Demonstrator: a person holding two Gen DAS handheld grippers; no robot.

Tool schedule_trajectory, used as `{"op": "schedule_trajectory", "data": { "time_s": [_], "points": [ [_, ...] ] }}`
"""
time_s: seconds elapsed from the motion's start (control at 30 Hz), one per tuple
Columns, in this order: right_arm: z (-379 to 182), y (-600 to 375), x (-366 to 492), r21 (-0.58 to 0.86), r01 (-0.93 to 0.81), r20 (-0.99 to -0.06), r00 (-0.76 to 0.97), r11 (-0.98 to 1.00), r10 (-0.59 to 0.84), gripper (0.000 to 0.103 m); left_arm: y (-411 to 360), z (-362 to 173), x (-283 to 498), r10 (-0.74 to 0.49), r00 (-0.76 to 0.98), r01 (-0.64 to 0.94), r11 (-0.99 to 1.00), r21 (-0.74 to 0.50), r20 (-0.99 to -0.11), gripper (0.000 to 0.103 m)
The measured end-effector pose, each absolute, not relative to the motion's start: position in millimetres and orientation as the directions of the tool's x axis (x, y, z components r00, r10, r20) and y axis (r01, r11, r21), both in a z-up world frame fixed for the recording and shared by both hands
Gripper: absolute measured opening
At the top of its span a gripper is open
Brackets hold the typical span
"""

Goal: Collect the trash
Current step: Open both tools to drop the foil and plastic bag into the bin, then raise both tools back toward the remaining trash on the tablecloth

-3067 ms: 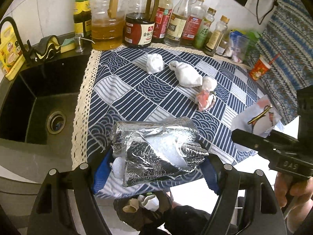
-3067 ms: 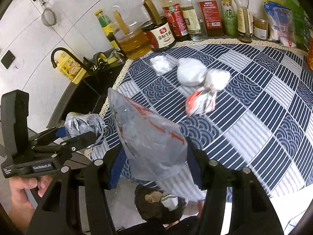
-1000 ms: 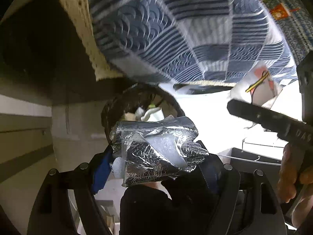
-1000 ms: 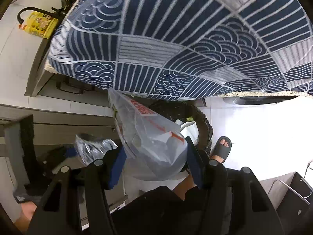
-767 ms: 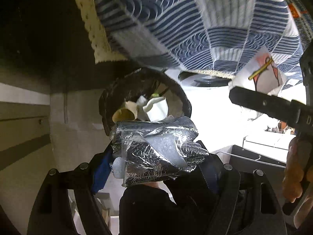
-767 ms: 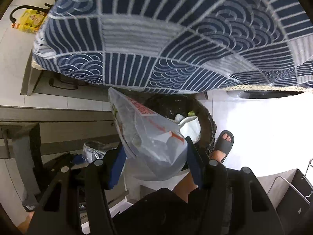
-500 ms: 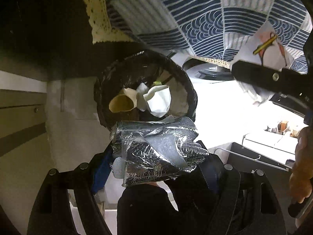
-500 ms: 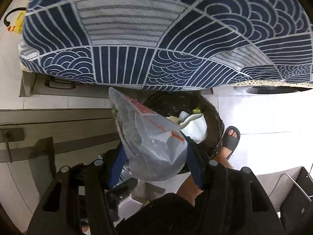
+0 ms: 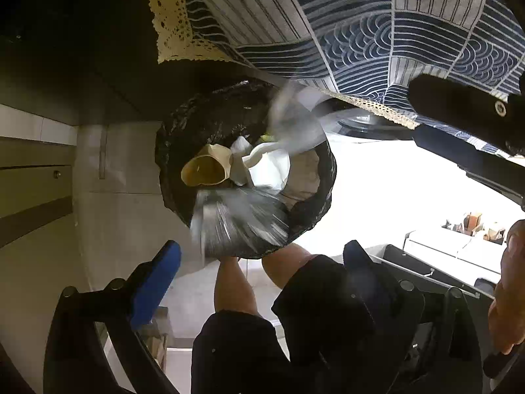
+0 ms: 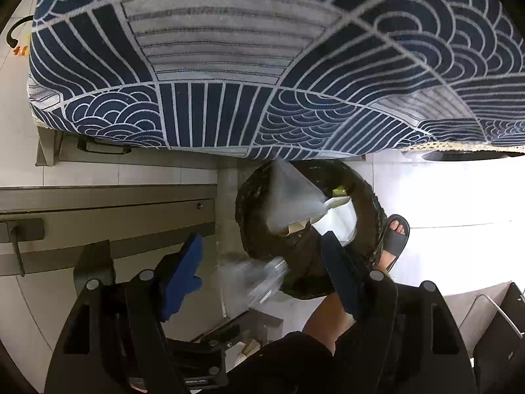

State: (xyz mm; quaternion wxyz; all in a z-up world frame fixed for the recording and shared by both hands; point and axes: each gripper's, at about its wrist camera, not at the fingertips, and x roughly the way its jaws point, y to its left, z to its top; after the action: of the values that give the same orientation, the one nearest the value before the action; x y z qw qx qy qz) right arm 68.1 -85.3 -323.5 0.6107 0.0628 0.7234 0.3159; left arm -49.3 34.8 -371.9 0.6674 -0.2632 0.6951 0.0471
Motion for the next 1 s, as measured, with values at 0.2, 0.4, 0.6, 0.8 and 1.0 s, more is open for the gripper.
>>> {"op": "schedule_trajectory", "data": {
  "time_s": [0.2, 0.4, 0.6, 0.8, 1.0],
  "points": [
    [-319, -92, 70, 0.527, -0.287, -0.848, -0.235, 0.8, 0.474, 0.074, 37, -369, -51, -0.293, 0.029, -0.429, 0.86, -0.277, -0.956, 0.096],
    [-312, -97, 71, 0.518, -0.284, -0.855, -0.215, 0.807, 0.472, 0.074, 41, -360, -52, -0.288, 0.038, -0.428, 0.861, -0.276, -0.957, 0.096],
    [-299, -102, 68, 0.513, -0.288, -0.858, -0.192, 0.809, 0.476, 0.074, 42, -343, -50, -0.276, 0.061, -0.406, 0.871, -0.276, -0.959, 0.096],
    [-274, -115, 70, 0.501, -0.288, -0.865, -0.146, 0.816, 0.479, 0.076, 48, -316, -47, -0.268, 0.097, -0.382, 0.879, -0.285, -0.958, 0.096],
    [-249, -132, 70, 0.487, -0.278, -0.871, -0.094, 0.828, 0.482, 0.084, 58, -280, -43, -0.268, 0.161, -0.349, 0.884, -0.309, -0.95, 0.096]
  ]
}}
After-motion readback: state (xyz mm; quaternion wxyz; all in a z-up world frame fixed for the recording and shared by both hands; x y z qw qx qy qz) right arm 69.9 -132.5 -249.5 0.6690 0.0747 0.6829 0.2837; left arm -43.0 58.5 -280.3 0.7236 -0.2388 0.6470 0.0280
